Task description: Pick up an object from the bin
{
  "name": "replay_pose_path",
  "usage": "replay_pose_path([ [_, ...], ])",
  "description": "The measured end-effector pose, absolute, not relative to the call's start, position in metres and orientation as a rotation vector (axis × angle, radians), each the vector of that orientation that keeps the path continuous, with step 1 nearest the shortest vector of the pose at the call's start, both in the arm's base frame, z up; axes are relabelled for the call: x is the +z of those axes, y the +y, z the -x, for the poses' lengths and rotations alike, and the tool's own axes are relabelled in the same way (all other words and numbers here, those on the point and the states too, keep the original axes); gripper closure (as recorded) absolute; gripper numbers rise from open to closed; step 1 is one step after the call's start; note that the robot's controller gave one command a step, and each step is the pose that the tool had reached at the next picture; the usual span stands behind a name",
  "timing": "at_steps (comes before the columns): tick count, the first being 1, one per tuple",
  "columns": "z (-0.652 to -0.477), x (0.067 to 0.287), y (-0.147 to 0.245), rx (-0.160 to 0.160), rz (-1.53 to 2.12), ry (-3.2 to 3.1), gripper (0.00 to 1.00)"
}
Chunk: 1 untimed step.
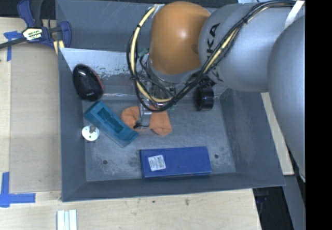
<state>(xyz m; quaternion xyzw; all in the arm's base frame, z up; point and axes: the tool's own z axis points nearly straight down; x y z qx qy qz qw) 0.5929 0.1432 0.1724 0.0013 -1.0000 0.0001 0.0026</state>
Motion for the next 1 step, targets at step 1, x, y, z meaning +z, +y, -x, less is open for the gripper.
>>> replay_pose_path([
  [1, -0.5946, 0.1777, 0.1424, -0.002, 0.000, -3.145, 0.00],
])
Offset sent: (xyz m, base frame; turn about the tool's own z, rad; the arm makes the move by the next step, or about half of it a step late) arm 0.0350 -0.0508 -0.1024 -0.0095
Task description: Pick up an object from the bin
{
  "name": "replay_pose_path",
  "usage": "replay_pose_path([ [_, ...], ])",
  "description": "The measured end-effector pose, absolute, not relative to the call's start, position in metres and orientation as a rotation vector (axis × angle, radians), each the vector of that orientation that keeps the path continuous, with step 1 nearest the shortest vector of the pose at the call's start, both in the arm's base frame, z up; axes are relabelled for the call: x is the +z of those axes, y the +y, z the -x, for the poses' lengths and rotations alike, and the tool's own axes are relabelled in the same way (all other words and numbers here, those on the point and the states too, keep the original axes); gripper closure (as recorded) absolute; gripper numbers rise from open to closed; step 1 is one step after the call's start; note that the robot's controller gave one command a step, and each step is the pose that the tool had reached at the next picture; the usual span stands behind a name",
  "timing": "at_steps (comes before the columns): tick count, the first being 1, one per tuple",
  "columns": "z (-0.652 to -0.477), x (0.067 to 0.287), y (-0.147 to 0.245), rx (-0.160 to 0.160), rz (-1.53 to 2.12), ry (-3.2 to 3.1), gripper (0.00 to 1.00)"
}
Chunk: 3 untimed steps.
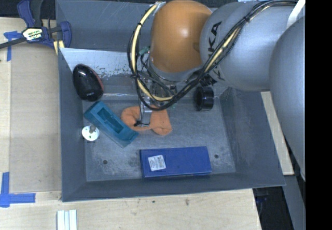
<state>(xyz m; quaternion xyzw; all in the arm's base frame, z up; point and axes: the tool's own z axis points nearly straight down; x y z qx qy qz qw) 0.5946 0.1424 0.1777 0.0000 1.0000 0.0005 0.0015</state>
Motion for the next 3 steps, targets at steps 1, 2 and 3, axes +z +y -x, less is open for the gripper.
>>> replay_pose_path([
  [1, -0.620, 0.105, 0.107, 0.002, 0.015, 3.134, 0.00],
  [2, -0.623, 0.084, 0.096, 0.000, 0.008, 3.143, 0.00],
  [3, -0.628, 0.118, 0.085, 0.000, 0.042, 3.134, 0.00],
])
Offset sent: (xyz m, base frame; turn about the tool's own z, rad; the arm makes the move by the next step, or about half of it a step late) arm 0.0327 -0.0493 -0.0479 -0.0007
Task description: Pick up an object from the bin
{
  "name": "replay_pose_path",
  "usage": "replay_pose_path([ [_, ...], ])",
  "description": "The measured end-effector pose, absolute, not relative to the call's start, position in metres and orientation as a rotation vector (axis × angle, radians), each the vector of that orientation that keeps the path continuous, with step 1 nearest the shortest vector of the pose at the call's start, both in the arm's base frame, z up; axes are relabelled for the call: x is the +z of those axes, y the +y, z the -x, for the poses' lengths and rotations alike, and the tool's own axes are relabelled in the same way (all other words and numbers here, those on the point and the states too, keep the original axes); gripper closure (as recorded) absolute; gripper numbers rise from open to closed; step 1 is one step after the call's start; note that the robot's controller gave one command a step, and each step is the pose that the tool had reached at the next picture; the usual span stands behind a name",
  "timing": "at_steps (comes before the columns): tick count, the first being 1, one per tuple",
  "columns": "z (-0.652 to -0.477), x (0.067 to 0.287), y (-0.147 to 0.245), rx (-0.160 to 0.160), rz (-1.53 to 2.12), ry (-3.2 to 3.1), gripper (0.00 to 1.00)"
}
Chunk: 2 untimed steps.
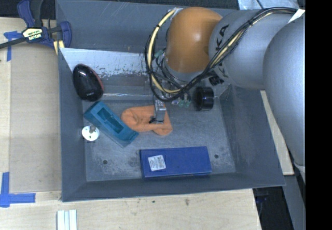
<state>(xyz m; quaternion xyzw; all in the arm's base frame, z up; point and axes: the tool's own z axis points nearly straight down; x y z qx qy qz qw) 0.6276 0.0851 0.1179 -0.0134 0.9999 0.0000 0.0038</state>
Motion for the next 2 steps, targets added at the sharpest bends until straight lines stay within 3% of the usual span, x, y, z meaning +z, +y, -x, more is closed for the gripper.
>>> replay_pose_path([
  [1, -0.6148, 0.0678, 0.0912, 0.001, 0.031, 3.143, 0.00],
  [2, -0.6150, 0.0715, 0.0824, 0.002, -0.172, 3.135, 1.00],
])
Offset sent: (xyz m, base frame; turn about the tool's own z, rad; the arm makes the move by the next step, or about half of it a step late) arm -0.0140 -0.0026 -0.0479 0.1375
